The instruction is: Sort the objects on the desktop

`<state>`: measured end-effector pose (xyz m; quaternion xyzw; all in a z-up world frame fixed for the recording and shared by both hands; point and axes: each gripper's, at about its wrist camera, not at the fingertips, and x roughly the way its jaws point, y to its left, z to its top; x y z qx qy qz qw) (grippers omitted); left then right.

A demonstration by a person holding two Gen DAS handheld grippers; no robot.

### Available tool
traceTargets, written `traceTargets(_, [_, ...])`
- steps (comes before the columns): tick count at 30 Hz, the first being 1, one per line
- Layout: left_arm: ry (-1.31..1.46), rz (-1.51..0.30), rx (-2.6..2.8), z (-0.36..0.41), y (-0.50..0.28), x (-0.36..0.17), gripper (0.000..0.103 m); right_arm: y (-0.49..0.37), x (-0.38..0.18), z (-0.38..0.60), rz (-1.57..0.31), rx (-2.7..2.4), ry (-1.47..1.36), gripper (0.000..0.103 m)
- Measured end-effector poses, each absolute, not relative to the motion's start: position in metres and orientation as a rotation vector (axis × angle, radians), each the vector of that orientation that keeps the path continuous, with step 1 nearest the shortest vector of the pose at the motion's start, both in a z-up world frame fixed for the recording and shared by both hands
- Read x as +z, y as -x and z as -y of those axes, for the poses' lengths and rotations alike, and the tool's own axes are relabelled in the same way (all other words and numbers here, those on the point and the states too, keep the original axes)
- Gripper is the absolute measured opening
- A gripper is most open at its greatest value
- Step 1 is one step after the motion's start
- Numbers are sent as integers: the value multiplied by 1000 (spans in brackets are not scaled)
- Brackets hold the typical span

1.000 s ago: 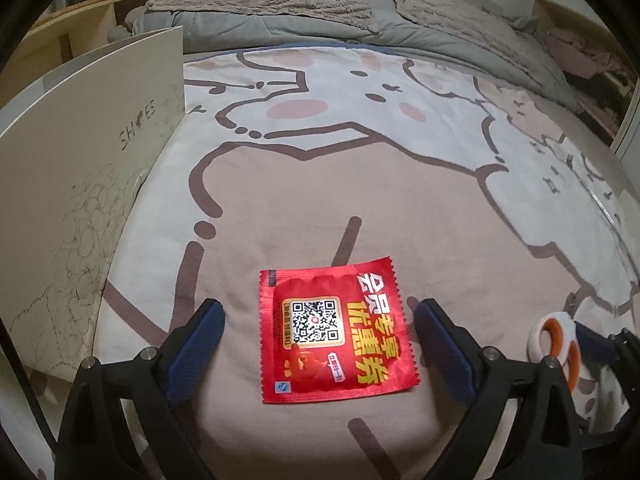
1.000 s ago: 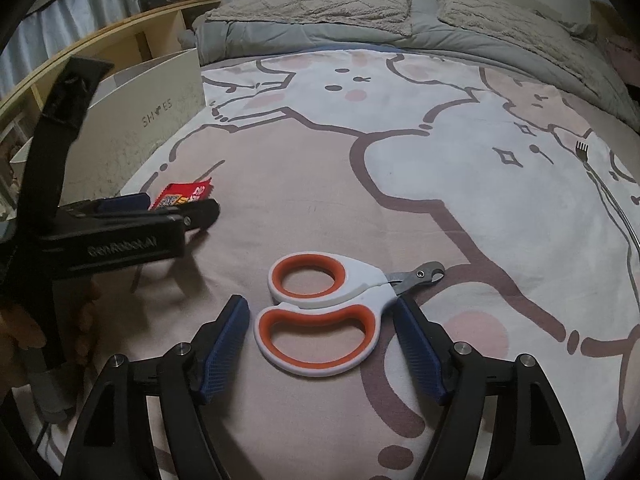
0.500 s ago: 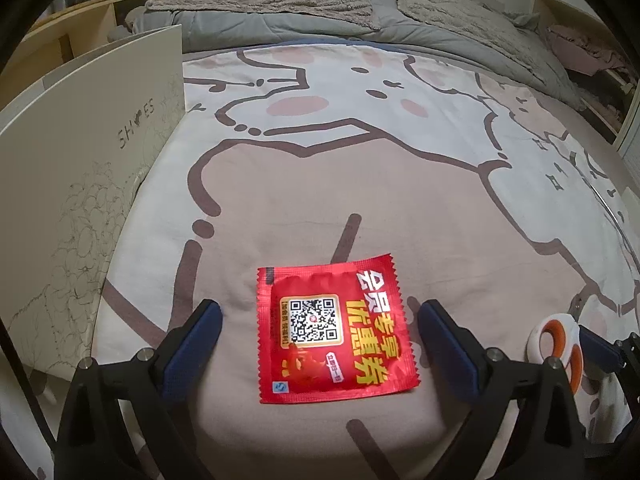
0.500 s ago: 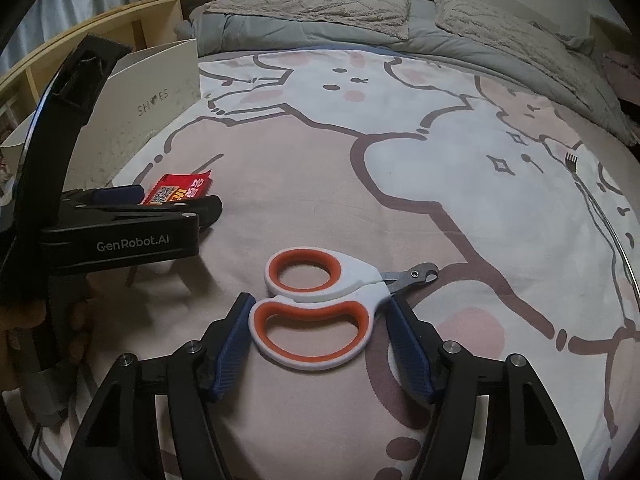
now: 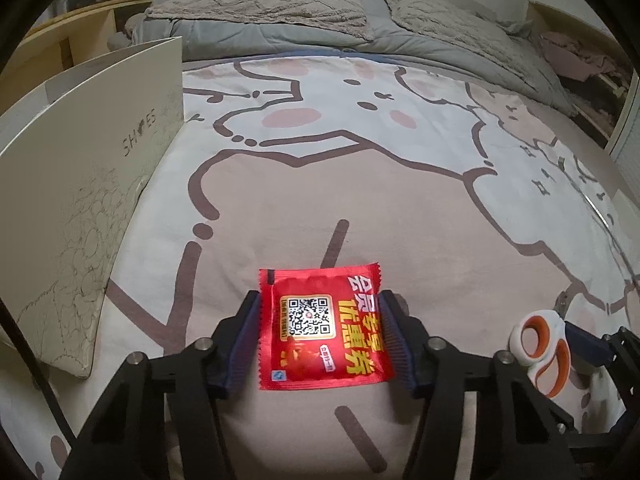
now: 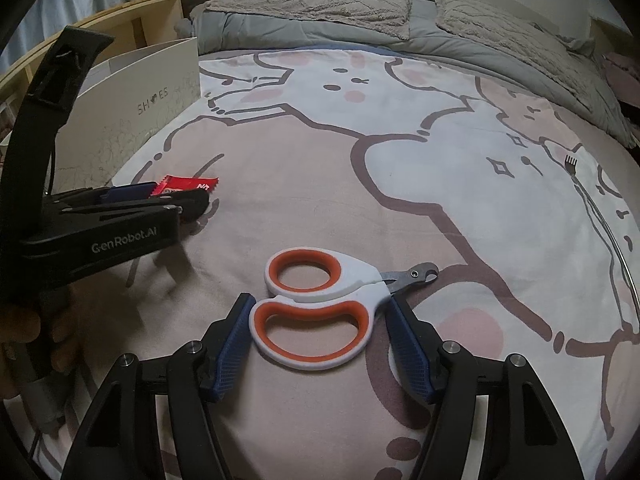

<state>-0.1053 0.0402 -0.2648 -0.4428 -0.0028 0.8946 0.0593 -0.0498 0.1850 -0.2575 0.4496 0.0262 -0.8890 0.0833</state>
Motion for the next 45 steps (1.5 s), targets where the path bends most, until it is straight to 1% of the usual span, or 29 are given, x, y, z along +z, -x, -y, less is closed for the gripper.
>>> traceTargets(2, [1332, 23, 2703, -39, 104, -263, 48, 50, -257, -186, -74, -2652, -1343, 67])
traceTargets(7, [1319, -9, 2704, -43, 101, -260, 43, 51, -256, -186, -72, -2648, -1340, 67])
traceTargets(12, [1320, 27, 2703, -38, 100, -260, 39, 51, -254, -187, -76, -2650, -1338, 67])
traceTargets(25, [1304, 104, 2737, -24, 98, -245, 38, 57, -236, -189, -61, -2682, -1280, 67])
traceTargets(33, [1220, 78, 2762, -27, 94, -218, 38, 62, -218, -192, -58, -2714, -1227, 67])
traceTargets(45, [1091, 78, 2799, -32, 88, -170, 38, 66, -176, -198, -28, -2782, -1096, 67])
